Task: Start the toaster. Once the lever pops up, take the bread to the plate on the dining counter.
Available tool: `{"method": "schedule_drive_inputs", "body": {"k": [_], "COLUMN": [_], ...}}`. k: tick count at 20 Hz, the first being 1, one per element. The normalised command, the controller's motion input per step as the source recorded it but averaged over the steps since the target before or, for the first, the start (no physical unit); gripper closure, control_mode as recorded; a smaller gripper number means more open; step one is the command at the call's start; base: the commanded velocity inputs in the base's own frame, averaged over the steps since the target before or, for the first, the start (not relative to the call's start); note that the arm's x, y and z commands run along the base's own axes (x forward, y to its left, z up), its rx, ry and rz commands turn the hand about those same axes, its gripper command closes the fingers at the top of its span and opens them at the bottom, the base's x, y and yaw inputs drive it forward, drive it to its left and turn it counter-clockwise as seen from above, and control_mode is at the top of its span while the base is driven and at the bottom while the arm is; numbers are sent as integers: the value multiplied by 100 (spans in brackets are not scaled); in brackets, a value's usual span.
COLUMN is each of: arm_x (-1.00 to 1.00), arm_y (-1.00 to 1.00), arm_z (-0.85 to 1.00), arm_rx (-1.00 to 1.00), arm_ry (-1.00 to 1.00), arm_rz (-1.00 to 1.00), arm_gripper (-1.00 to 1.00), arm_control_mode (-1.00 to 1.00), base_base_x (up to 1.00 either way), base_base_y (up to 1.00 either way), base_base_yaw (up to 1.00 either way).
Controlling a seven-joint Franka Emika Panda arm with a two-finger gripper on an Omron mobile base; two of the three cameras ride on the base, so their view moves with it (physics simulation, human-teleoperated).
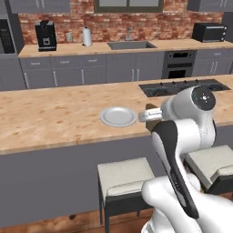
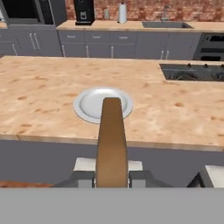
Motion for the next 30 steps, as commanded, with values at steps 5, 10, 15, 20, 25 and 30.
{"method": "schedule_drive_inputs", "body": {"k": [5,10,15,20,25,30], "arm_x": [58,55,48,59,56,49], "arm_y": [-8,-7,0,0,0,7], "arm_z": [0,0,0,0,-9,-24], "arm_rx": [2,2,0,0,0,0], "arm_ry": [0,0,0,0,0,0], "arm_rz": [18,19,10,4,1,0], "arm_gripper": [100,100,100,100,100,100], "arm_control_mode": [-100,-100,-100,-100,-100,-100], "base_base_x": [0,0,0,0,0,0], "base_base_y": [0,0,0,0,0,0], "base_base_yaw": [0,0,0,0,0,0]}}
